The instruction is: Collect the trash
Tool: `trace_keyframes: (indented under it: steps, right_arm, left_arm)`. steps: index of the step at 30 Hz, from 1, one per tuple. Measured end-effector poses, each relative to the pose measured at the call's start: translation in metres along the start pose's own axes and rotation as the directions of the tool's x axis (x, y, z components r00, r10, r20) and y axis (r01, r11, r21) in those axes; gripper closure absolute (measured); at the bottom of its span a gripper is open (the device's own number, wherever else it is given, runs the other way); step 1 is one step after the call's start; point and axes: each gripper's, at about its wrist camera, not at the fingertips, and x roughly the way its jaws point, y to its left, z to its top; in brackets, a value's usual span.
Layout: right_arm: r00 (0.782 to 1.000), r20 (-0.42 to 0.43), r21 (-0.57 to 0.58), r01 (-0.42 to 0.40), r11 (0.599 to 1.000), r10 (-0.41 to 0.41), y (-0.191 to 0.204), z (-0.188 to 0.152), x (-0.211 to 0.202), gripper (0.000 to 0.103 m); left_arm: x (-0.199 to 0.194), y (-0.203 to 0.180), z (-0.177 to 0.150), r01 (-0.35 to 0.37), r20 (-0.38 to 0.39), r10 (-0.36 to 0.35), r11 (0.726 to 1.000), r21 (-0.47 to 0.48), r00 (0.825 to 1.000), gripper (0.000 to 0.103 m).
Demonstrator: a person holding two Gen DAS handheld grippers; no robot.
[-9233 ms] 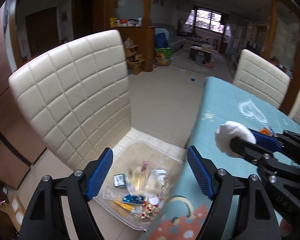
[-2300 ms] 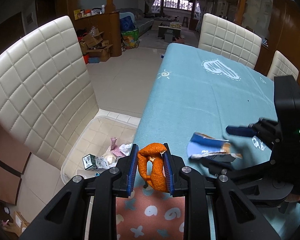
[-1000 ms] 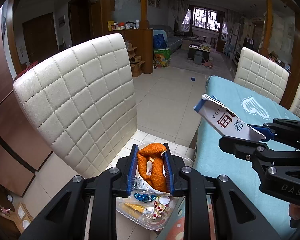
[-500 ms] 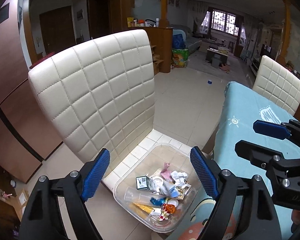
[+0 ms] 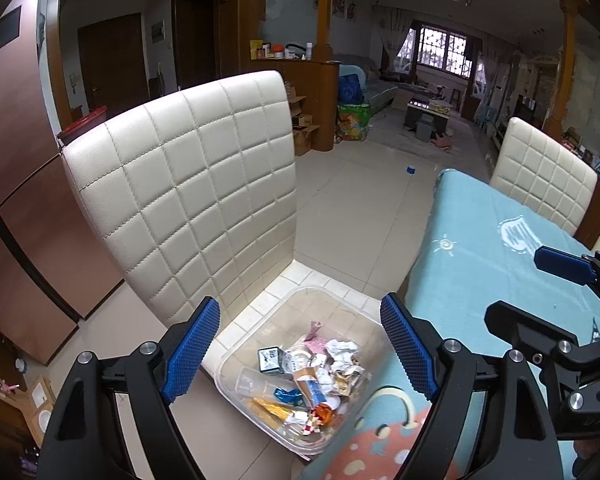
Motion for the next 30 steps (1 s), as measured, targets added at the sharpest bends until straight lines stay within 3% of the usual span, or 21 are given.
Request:
trace_keyframes:
  steps: [4, 10, 24, 30]
  right_arm:
    - [0.999, 0.020, 0.039, 0.048, 0.998, -0.049, -0.005, -0.002, -0.020, 0.005]
    - [0.991, 0.018, 0.139, 0.126, 0.982, -0.130, -0.010, -0.002, -0.046, 0.003]
    - [0.962, 0.039, 0.247, 0.252, 0.936, -0.269, -0.018, -0.026, -0.128, 0.003]
    - [0.940, 0.052, 0.228, 0.318, 0.920, -0.337, -0.012, -0.032, -0.156, 0.003]
  left_arm:
    - [-0.012, -0.001, -0.002, -0.007, -0.002, 0.007, 1.000, -0.022, 1.000, 0.023]
    - [-0.050, -0.014, -0.001, -0.051, 0.085, 0.048, 0.998, 0.025, 0.995, 0.022]
    - [-0.103, -0.045, -0.002, 0.102, 0.102, -0.106, 0.994, 0.045, 0.989, 0.019]
    - [-0.122, -0.061, -0.006, 0.113, 0.127, -0.123, 0.990, 0.087, 0.984, 0.019]
